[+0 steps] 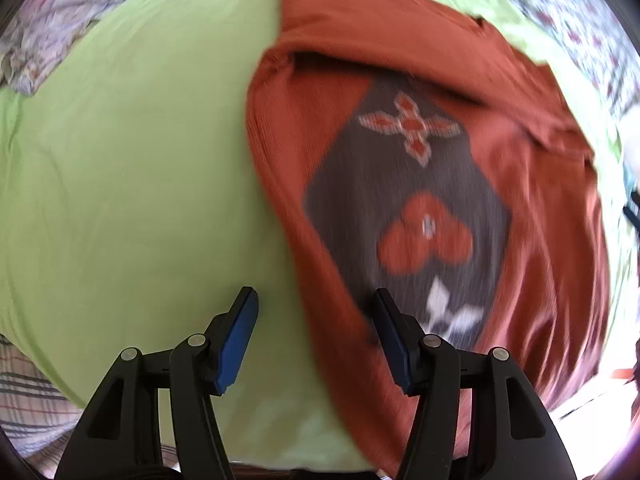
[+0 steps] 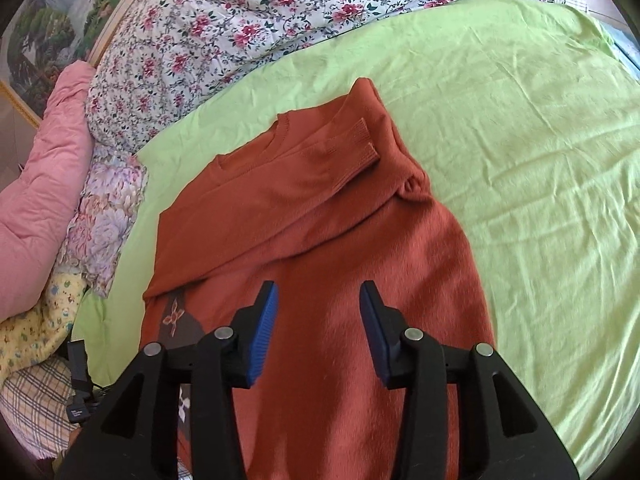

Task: Fold small clothes
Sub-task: 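Grasp the ribbed hem with the right tool while the left tool grasps the hem too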

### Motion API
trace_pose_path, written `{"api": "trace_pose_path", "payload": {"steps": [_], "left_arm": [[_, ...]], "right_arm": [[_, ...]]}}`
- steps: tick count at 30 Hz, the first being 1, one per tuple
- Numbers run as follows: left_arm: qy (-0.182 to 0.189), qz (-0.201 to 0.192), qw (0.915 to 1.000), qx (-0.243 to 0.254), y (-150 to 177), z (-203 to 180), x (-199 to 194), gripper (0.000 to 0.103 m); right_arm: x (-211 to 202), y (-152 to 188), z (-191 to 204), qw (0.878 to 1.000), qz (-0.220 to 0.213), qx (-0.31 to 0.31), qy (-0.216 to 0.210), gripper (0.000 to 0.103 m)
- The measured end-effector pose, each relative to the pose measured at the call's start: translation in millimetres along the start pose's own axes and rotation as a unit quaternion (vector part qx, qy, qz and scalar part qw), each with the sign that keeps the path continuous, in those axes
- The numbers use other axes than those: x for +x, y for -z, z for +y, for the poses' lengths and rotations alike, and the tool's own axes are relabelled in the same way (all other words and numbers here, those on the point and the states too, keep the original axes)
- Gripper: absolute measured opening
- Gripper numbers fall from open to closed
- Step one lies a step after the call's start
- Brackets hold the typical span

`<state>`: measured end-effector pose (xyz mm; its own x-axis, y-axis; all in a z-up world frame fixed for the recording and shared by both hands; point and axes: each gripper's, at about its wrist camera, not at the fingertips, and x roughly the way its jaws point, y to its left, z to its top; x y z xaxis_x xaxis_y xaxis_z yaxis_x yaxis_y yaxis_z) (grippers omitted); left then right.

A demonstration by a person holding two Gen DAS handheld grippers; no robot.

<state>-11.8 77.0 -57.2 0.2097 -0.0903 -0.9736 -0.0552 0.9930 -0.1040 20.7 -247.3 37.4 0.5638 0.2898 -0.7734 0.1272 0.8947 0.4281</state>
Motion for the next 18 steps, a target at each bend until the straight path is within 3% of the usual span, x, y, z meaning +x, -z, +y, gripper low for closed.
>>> {"api": "trace_pose_path", "payload": {"steps": [6, 11, 13, 16, 18], "left_arm": [[-0.017, 0.009, 0.9994, 0.03, 42, 14, -8, 0.06], [0.023, 0.008, 0.9997, -0.007, 63, 40, -14, 0.059], [0.052, 0.011, 0.9984, -0.019, 68, 39, -15, 0.062], [0.08, 0.026, 0.9963, -0.017, 76, 31, -11, 0.076], [0.075, 0.029, 0.9967, -0.006, 80, 15, -6, 0.079]], "right_arm": [[-32, 27, -8, 1.0, 0.001, -0.006, 0.006, 0.047], [-59, 52, -30, 1.0, 0.003, -0.002, 0.026, 0.055], [-65, 61, -41, 0.999, 0.01, 0.005, 0.036, 0.056], [-69, 75, -55, 0.998, 0.027, 0.012, 0.051, 0.056], [-67, 85, -64, 0.998, 0.041, 0.012, 0.054, 0.057]]}}
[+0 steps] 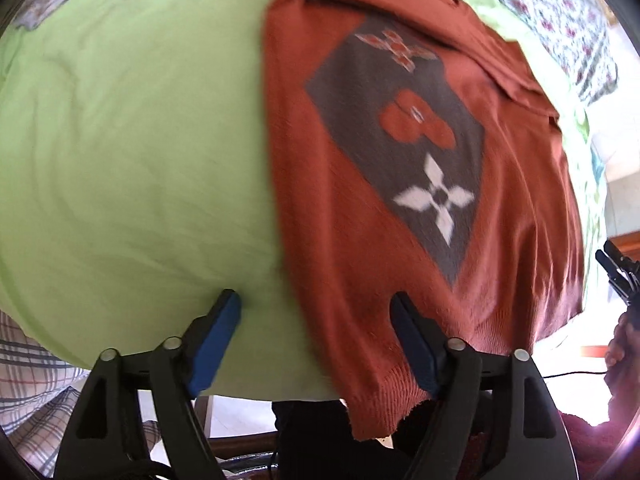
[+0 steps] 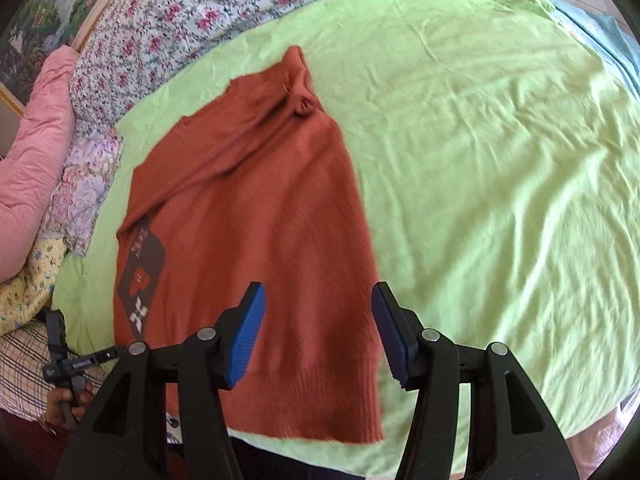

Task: Fold small clothes
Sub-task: 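Grasp the ribbed hem with the right tool while the left tool grasps the hem too, then lift the hem with both tools and fold it toward the collar, then release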

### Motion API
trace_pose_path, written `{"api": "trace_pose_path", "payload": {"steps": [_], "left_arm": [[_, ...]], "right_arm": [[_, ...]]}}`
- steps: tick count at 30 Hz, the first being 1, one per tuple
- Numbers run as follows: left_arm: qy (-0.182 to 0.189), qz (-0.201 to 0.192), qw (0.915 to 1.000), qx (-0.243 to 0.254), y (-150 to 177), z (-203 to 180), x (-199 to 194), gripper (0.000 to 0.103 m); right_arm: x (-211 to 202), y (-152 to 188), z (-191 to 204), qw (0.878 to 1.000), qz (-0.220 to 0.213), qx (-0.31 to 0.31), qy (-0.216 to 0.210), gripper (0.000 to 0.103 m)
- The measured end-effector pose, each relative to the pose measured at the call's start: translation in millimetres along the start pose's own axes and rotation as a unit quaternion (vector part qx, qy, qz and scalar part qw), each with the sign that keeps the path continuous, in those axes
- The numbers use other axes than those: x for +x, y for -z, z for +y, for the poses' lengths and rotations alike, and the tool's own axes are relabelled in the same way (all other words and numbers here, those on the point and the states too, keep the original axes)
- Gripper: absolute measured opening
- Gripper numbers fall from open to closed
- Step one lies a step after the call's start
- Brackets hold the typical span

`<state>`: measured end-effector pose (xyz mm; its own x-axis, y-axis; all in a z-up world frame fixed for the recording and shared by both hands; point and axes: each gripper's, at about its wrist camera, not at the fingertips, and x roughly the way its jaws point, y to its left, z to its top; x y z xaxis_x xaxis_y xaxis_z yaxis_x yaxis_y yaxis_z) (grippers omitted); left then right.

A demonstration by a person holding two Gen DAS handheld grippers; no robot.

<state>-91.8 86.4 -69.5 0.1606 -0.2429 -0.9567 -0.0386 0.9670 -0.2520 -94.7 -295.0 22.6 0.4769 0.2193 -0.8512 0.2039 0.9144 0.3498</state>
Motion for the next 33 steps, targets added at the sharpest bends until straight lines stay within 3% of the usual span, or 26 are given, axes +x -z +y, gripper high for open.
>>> {"api": "trace_pose_path", "payload": {"steps": [5, 8, 10, 11, 12, 13, 16, 19, 23, 24, 25, 26, 33], "left_arm": [[0.009, 0.008, 0.9989, 0.046, 12, -24, 6, 0.079], [0.019, 0.009, 0.9984, 0.052, 11, -26, 6, 0.072], [0.028, -0.001, 0.9985, 0.048, 11, -23, 2, 0.047], [0.039, -0.001, 0.9983, 0.044, 11, -20, 1, 0.017], [0.057, 0.004, 0.9976, 0.04, 10, -16, -2, 0.007], [0.077, 0.008, 0.9966, 0.027, 10, -12, -2, 0.006], [0.093, 0.025, 0.9953, 0.002, 15, 6, 0, 0.008], [0.106, 0.034, 0.9937, -0.01, 18, 14, 2, 0.015], [0.112, 0.04, 0.9928, 0.014, 16, -2, 8, 0.037], [0.111, 0.04, 0.9927, 0.024, 16, -5, 7, 0.036], [0.105, 0.036, 0.9931, 0.037, 16, -9, 7, 0.032], [0.102, 0.034, 0.9932, 0.044, 17, -14, 8, 0.006], [0.131, -0.002, 0.9903, 0.047, 24, -3, -16, 0.004]], "right_arm": [[13, 18, -15, 0.999, 0.041, 0.007, -0.009, 0.057], [24, 29, -17, 0.997, 0.069, 0.0, -0.027, 0.057], [31, 34, -16, 0.996, 0.079, -0.004, -0.035, 0.057], [32, 36, -17, 0.997, 0.073, -0.005, -0.039, 0.057], [32, 36, -18, 0.996, 0.071, -0.001, -0.046, 0.057], [32, 36, -20, 0.996, 0.07, 0.005, -0.051, 0.057], [27, 34, -27, 0.996, 0.07, 0.006, -0.062, 0.056], [28, 33, -34, 0.993, 0.082, 0.011, -0.079, 0.056], [38, 36, -32, 0.988, 0.108, 0.0, -0.108, 0.055], [39, 36, -31, 0.988, 0.109, -0.003, -0.106, 0.047], [40, 36, -31, 0.988, 0.113, -0.004, -0.102, 0.022], [42, 36, -32, 0.988, 0.119, -0.001, -0.101, 0.01], [19, 35, -43, 0.99, 0.095, 0.009, -0.107, 0.01]]}}
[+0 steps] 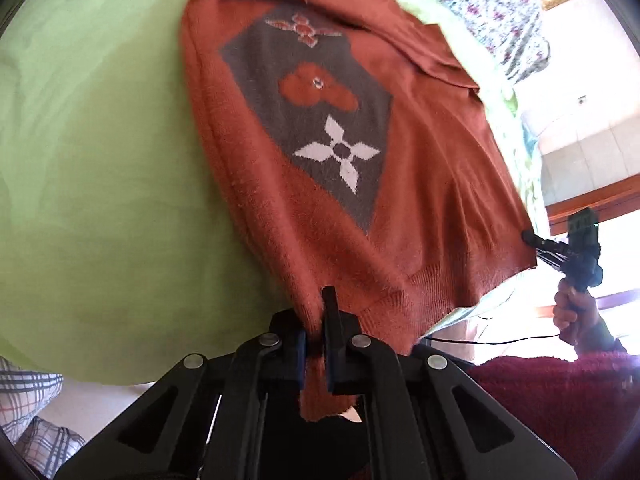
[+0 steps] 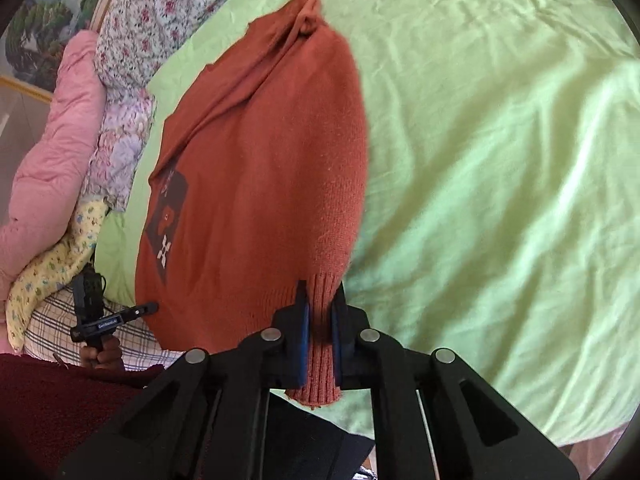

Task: Fold small clothes
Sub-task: 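Lift the hem with both tools and fold it toward the collar, then release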

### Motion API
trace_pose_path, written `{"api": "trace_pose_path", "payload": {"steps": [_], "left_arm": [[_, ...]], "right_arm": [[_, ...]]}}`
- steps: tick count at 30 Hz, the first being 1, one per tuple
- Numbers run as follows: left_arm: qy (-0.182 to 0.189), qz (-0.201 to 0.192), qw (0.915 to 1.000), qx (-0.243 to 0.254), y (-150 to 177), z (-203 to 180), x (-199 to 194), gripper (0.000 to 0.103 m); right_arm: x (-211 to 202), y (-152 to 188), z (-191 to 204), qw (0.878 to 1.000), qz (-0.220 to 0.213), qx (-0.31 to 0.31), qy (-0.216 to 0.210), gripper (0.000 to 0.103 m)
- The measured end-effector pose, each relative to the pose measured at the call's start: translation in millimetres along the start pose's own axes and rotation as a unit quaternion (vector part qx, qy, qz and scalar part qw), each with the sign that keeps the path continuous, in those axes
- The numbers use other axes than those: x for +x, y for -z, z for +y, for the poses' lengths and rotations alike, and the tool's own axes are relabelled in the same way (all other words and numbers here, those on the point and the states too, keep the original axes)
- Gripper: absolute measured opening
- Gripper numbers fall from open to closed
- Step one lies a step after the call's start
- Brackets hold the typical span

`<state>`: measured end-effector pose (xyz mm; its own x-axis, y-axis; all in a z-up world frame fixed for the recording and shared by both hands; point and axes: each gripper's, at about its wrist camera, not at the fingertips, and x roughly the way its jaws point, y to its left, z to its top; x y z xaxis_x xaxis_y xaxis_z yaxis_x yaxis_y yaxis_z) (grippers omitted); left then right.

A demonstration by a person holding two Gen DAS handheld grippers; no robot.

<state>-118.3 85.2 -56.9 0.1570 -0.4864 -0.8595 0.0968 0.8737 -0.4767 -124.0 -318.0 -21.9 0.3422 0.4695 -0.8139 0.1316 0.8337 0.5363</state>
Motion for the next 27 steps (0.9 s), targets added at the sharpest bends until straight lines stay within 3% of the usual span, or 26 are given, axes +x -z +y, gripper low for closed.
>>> {"api": "trace_pose_path", "payload": {"steps": [6, 12, 19, 27], "left_arm": [[0.032, -0.032, 0.9987, -0.022, -5, 7, -26, 0.003], [0.061, -0.077, 0.9945, -0.036, -32, 6, -56, 0.003], [0.091, -0.15, 0.9829, -0.057, -93, 8, -90, 0.003], [0.073, -0.213, 0.9716, -0.071, -189, 21, -99, 0.003]], "right_arm": [[-9, 0, -6, 1.0, 0.002, 0.009, -0.019, 0.009], [-28, -20, 9, 0.996, -0.044, 0.018, -0.077, 0.009], [-51, -84, 47, 0.986, -0.117, -0.014, -0.12, 0.009], [-25, -184, 65, 0.979, -0.159, -0.036, -0.124, 0.009]]}}
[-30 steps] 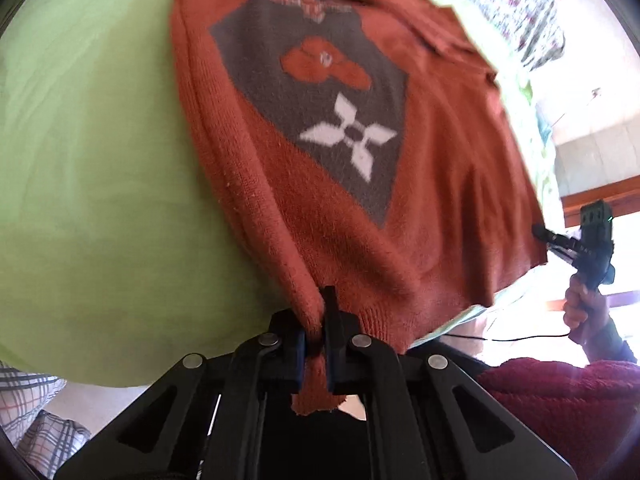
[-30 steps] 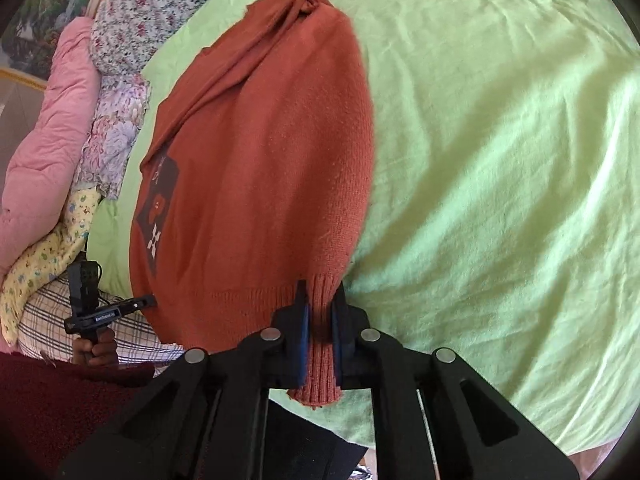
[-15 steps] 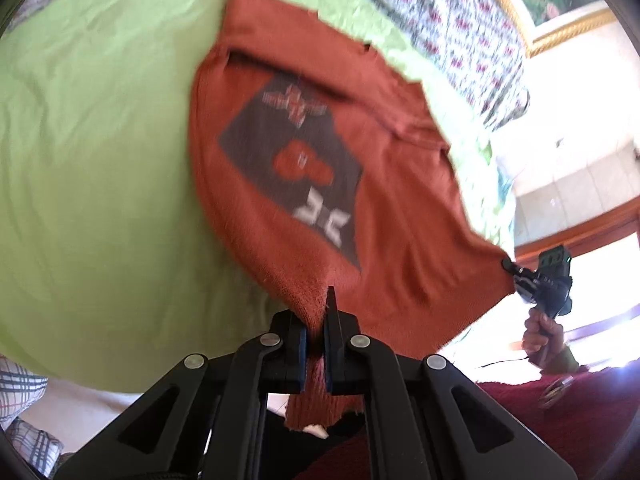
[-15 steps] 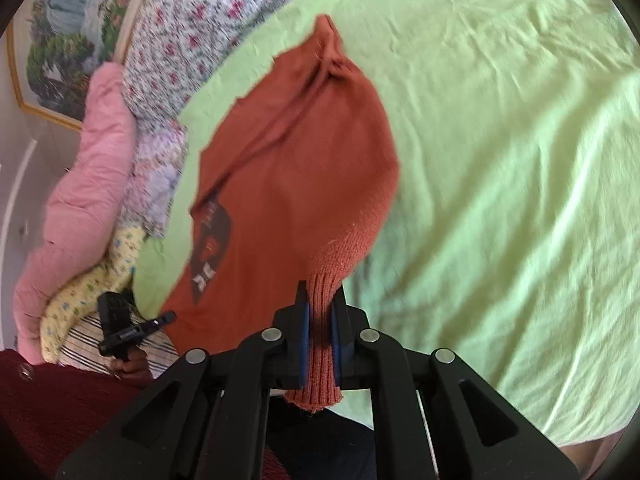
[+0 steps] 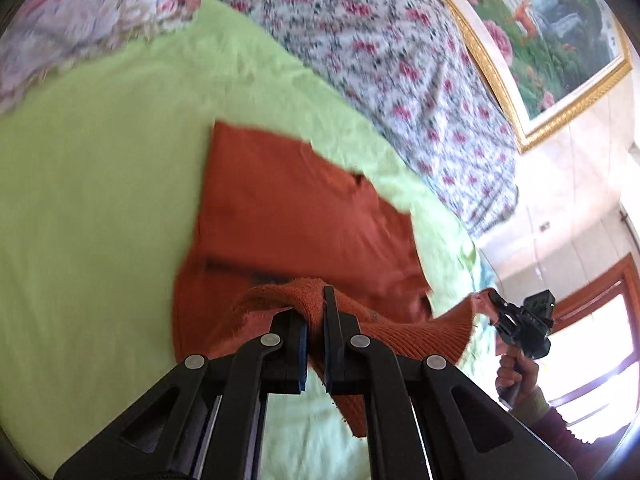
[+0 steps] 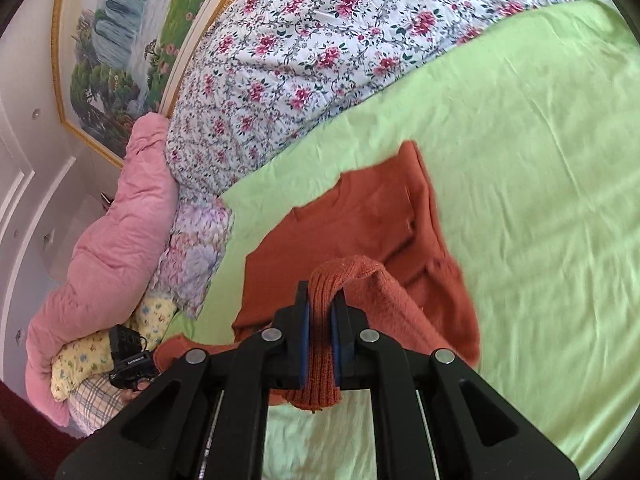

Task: Fold small clothes
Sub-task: 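Lift the hem with both tools and fold it toward the collar, then release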

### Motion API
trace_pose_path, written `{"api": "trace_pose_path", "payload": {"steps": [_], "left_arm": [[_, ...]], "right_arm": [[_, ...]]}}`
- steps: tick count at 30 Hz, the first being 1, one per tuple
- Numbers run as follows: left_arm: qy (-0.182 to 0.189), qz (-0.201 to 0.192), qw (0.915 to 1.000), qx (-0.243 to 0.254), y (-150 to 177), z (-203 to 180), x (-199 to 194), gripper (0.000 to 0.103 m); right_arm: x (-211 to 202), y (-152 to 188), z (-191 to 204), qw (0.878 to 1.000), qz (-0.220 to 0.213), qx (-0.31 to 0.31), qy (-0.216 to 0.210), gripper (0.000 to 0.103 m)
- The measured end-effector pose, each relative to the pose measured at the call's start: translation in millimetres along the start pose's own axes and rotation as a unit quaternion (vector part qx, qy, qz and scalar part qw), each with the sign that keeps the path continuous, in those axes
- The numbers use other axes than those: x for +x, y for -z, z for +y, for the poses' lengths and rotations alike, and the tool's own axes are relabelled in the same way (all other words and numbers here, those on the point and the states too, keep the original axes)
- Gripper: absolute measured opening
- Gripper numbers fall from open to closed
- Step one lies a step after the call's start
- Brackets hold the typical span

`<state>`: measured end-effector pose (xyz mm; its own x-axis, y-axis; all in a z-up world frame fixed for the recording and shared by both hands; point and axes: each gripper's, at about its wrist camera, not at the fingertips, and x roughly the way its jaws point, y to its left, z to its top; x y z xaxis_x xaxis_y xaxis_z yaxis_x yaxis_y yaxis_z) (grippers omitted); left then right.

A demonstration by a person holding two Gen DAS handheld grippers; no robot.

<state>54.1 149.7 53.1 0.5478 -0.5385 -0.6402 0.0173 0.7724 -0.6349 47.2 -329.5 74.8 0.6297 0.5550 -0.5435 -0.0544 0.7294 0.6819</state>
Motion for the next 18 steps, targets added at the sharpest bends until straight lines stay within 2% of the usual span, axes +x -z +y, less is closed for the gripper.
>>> {"api": "trace_pose_path", "payload": {"steps": [8, 18], "left_arm": [[-0.028, -0.02, 0.999, -0.028, -70, 17, 70, 0.003], [-0.069, 0.003, 0.9956, -0.063, -101, 58, 132, 0.003]], "right_arm": [[69, -65, -25, 1.0, -0.007, 0.007, 0.015, 0.009], [135, -88, -63, 0.997, 0.034, 0.017, 0.067, 0.009]]}}
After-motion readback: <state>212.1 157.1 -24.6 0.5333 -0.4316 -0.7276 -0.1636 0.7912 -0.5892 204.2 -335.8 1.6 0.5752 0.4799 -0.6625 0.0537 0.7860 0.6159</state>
